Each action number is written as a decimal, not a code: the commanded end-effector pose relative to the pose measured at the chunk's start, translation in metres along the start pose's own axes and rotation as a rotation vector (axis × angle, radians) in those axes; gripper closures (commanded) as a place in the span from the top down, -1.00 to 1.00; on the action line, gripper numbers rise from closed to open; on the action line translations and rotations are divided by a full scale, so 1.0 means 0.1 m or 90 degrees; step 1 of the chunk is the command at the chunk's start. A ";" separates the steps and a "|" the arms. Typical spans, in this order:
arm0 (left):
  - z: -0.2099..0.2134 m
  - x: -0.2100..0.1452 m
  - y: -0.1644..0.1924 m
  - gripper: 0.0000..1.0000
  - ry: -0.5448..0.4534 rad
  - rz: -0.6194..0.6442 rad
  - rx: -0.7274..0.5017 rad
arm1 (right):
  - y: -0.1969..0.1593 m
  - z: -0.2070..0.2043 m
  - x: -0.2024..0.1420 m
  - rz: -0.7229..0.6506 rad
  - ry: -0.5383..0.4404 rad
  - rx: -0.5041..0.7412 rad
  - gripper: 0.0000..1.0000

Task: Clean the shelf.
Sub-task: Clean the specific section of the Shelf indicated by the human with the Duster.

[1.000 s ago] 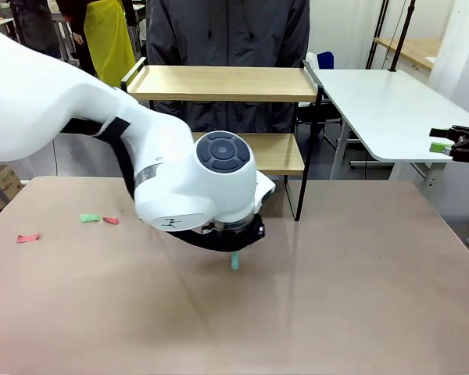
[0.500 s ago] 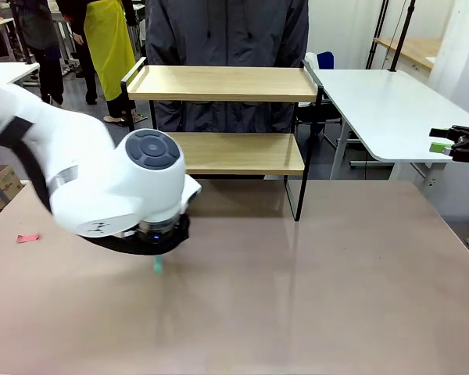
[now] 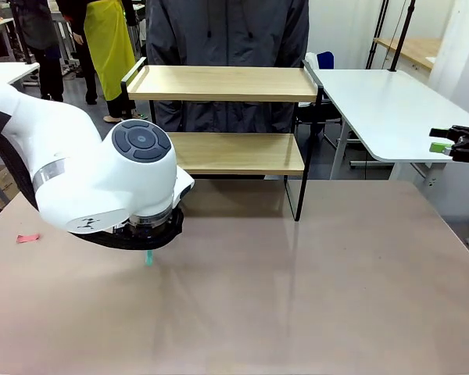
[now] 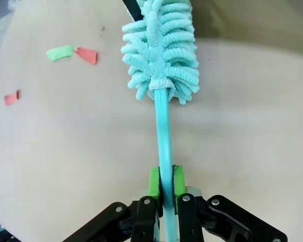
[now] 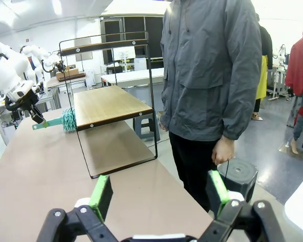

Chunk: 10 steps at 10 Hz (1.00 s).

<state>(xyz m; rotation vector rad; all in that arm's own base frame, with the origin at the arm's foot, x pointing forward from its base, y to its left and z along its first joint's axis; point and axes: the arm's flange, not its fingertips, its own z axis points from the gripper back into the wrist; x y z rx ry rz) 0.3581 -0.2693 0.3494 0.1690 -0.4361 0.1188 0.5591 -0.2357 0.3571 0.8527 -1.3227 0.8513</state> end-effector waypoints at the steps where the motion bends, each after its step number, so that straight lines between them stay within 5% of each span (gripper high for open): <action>1: 0.04 0.00 -0.01 -0.74 -0.004 -0.001 -0.004 | 0.02 -0.02 0.05 -0.007 0.004 -0.002 1.00; 5: 0.36 0.10 0.28 -0.74 -0.067 -0.002 -0.174 | 0.02 -0.02 0.05 -0.007 0.004 -0.002 1.00; 10: 0.63 0.16 0.54 -0.74 -0.039 -0.241 -0.382 | 0.02 -0.02 0.05 -0.007 0.004 -0.002 1.00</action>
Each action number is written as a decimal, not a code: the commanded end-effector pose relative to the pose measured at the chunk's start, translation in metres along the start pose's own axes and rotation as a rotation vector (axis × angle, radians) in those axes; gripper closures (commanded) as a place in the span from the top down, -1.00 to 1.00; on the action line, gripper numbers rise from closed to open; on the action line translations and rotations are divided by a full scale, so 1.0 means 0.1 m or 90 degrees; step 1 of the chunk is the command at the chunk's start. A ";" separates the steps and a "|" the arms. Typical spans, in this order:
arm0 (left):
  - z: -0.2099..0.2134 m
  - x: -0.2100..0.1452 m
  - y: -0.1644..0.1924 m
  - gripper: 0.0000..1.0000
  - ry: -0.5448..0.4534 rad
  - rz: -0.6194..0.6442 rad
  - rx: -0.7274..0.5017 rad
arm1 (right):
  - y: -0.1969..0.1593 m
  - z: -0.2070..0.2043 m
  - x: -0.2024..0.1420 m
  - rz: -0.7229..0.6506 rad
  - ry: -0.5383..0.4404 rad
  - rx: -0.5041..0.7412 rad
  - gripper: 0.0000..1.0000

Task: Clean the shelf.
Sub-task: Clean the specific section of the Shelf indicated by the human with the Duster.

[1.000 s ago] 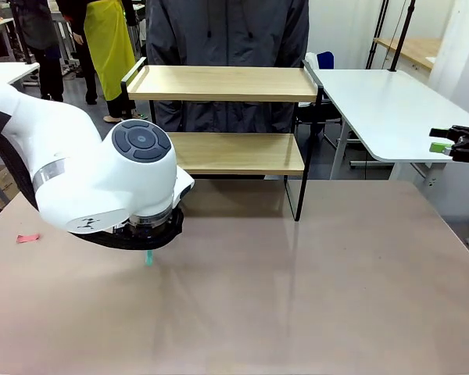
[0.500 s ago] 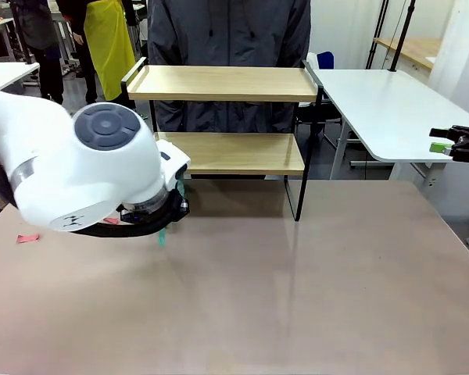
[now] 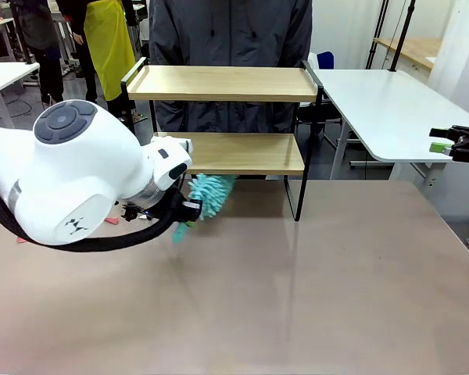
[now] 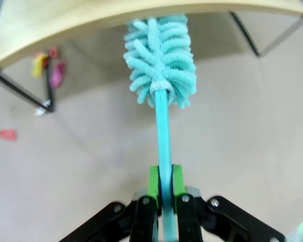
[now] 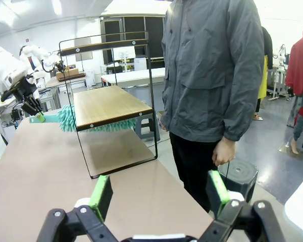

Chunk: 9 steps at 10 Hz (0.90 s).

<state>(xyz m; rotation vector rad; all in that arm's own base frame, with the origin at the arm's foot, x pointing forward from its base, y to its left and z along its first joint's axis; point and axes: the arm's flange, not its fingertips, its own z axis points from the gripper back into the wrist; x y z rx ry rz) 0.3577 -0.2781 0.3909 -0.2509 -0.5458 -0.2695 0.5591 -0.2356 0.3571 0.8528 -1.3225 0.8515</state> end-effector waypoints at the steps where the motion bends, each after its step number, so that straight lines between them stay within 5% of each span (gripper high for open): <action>1: 0.57 -0.10 0.44 -0.74 0.062 -0.097 -0.123 | 0.02 -0.02 0.05 -0.007 0.004 -0.002 1.00; 7: 1.33 -0.16 1.06 -0.74 0.239 -0.251 -0.308 | 0.02 -0.02 0.05 -0.007 0.004 -0.002 1.00; 9: 1.83 -0.02 1.33 -0.74 0.298 -0.381 -0.248 | 0.02 -0.02 0.05 -0.007 0.004 -0.002 1.00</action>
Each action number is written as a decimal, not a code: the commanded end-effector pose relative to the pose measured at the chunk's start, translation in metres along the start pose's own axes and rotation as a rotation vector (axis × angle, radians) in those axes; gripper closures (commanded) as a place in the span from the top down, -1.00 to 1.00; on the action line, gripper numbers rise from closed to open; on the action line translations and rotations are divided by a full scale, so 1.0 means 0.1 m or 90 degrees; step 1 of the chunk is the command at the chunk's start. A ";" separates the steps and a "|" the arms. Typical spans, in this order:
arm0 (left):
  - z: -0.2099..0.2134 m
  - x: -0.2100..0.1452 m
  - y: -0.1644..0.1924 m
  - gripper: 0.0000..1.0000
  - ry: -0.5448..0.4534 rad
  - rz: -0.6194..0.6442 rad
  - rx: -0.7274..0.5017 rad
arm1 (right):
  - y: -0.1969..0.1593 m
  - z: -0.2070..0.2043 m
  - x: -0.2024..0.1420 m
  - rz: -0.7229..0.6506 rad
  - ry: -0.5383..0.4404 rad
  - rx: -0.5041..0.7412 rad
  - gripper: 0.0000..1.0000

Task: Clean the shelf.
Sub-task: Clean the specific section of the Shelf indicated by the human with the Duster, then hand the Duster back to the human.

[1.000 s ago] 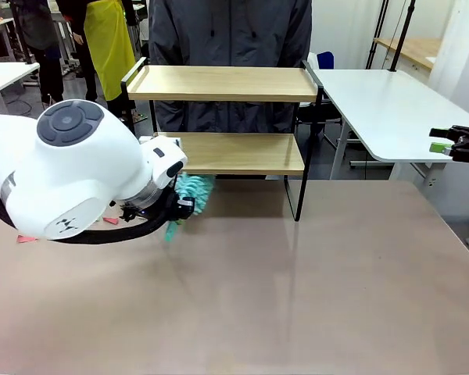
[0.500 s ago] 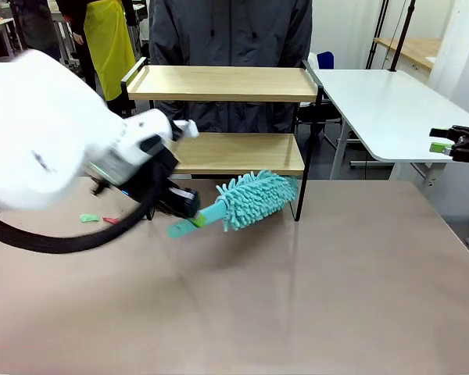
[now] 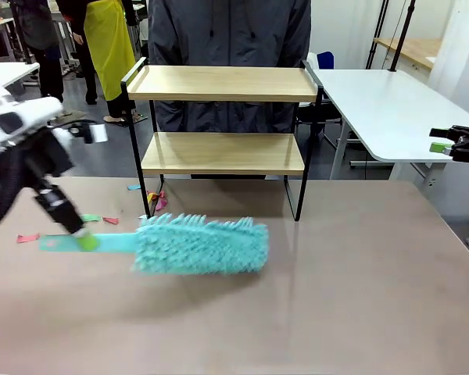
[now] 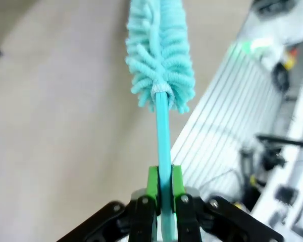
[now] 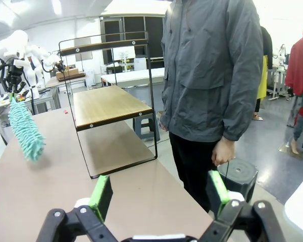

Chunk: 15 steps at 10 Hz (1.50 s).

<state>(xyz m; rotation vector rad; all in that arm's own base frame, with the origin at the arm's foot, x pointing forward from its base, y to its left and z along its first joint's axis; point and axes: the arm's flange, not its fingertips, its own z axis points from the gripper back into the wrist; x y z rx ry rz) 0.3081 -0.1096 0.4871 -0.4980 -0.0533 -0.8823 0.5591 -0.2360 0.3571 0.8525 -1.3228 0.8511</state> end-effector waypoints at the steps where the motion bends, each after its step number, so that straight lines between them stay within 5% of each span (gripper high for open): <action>1: 0.62 -0.02 -0.14 -0.74 0.071 -0.105 0.108 | 0.03 -0.02 0.05 -0.007 0.004 -0.001 1.00; 3: 0.94 0.15 -0.33 -0.74 0.178 -0.210 0.161 | 0.03 -0.02 0.05 -0.007 0.004 -0.001 1.00; 5: 1.05 0.42 -0.52 -0.74 0.185 -0.283 0.181 | 0.03 -0.02 0.05 -0.007 0.004 -0.001 1.00; 6: 1.06 0.49 -0.55 -0.74 0.149 -0.282 0.167 | 0.03 -0.02 0.05 -0.007 0.004 -0.001 1.00; 7: 1.05 0.29 -0.57 -0.74 0.194 -0.230 0.171 | 0.03 -0.02 0.05 -0.007 0.004 -0.001 1.00; 15: 1.05 0.29 -0.57 -0.74 0.194 -0.230 0.171 | 0.03 -0.02 0.05 -0.007 0.004 -0.001 1.00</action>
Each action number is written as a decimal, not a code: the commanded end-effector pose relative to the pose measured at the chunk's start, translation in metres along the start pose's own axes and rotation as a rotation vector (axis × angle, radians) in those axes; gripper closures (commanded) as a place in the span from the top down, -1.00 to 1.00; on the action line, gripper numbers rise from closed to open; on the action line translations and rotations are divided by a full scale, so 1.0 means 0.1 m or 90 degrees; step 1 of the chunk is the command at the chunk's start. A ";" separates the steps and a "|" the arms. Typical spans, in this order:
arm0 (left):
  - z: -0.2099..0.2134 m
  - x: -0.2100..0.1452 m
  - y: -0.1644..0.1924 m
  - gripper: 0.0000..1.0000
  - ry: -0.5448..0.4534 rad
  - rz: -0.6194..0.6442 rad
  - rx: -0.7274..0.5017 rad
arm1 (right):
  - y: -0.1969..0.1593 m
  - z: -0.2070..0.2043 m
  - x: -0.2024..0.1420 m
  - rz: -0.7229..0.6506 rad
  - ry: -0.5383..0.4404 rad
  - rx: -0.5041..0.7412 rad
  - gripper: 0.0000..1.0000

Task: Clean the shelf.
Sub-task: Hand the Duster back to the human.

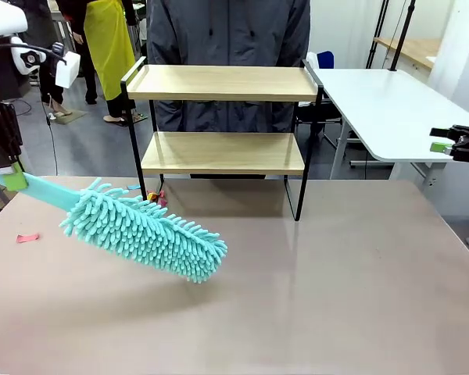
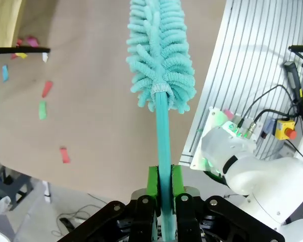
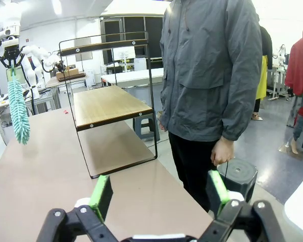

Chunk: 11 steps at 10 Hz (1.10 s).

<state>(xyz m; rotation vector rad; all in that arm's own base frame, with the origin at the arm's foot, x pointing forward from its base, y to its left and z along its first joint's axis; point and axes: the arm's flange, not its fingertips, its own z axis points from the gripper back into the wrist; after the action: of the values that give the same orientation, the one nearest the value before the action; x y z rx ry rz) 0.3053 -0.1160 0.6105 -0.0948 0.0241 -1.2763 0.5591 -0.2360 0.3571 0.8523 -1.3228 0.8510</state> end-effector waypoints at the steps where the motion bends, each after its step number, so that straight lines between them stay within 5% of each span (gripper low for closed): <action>1: -0.01 -0.03 -0.04 -0.74 -0.004 0.000 0.001 | 0.03 -0.02 0.05 -0.007 0.004 -0.001 1.00; 5: 0.00 0.00 0.00 -0.74 0.000 0.000 0.000 | 0.00 0.00 0.00 0.000 0.000 0.000 1.00; 8: -0.01 -0.12 0.00 -0.74 -0.089 0.004 0.027 | 0.21 -0.32 0.81 -0.012 -0.043 0.120 1.00; 11: -0.30 0.03 0.02 -0.74 -0.218 -0.035 0.032 | 0.68 -0.74 1.33 -0.108 -0.004 0.218 1.00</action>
<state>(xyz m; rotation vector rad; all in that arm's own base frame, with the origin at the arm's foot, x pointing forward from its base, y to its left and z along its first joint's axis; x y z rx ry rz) 0.3088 -0.1218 0.5969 -0.2105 -0.2194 -1.2573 0.5444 -0.1457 0.4800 1.1662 -1.2024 0.9932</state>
